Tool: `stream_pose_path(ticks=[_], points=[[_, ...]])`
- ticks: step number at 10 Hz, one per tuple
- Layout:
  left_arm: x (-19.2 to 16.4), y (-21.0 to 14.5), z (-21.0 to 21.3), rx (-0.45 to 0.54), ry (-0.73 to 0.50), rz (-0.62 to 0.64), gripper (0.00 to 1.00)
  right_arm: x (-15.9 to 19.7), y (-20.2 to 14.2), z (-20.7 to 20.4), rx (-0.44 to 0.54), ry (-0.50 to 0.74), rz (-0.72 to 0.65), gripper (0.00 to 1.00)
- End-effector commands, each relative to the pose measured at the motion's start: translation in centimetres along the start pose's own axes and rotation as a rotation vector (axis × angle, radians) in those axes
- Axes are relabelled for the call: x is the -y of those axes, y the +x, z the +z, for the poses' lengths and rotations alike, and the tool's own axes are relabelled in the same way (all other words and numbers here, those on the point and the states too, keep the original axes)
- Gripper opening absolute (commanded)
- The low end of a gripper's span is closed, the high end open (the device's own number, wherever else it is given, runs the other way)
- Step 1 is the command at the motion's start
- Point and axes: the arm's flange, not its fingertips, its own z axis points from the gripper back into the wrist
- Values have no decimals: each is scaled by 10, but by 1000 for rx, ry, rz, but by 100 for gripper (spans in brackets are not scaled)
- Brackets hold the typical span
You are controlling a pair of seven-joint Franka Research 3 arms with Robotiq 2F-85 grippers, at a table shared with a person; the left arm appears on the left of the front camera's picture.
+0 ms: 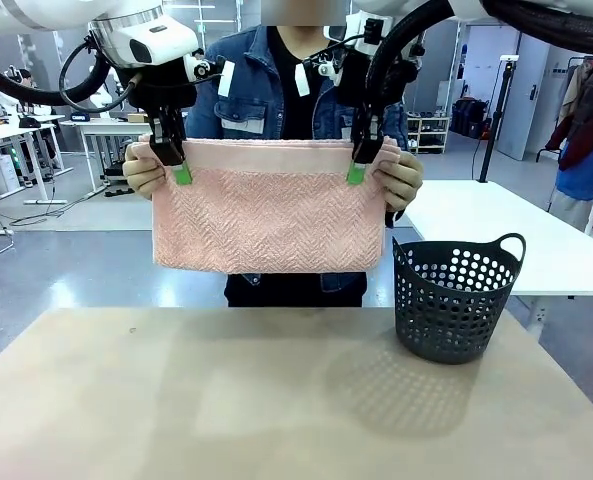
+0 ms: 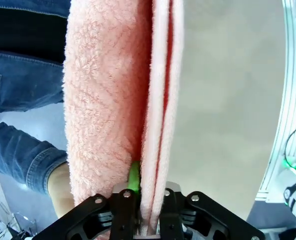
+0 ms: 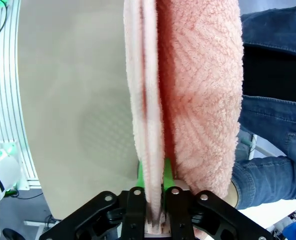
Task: Fold the towel.
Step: Release the end of the 100 cm Hotel Towel you were holding.
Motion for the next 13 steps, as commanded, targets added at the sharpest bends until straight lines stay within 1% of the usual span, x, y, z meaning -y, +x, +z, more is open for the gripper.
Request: stream_pose_path(ticks=[1,2,3,4,5,6,7,8,9,10,11,13], points=[[-1,0,0,-3,12,21,100,1,-4,1,3,6,-22,78],[-1,0,2,-1,18,29,99,0,-4,4,9,1,-18,45],[-1,1,5,-6,33,39,100,0,-6,7,14,-8,-28,100],[-1,1,8,-1,30,52,73,0,-7,8,19,-9,-38,82],[0,1,10,2,33,59,100,0,-9,10,21,-6,-57,100],[3,-1,16,7,25,86,100,-2,-10,14,40,6,-77,100],[8,-7,33,25,34,147,100,-5,-19,32,88,4,-101,100],[10,-19,57,68,37,212,100,-6,-37,57,191,42,-113,100],[10,-41,82,133,-14,255,100,-7,-64,81,245,51,-142,100],[9,-68,101,207,-91,301,100,-8,-95,102,307,49,-191,100],[9,-99,115,200,-59,397,100,-12,-125,119,366,43,-263,100],[24,-172,140,250,21,566,100,-29,-190,141,405,-23,-438,100]])
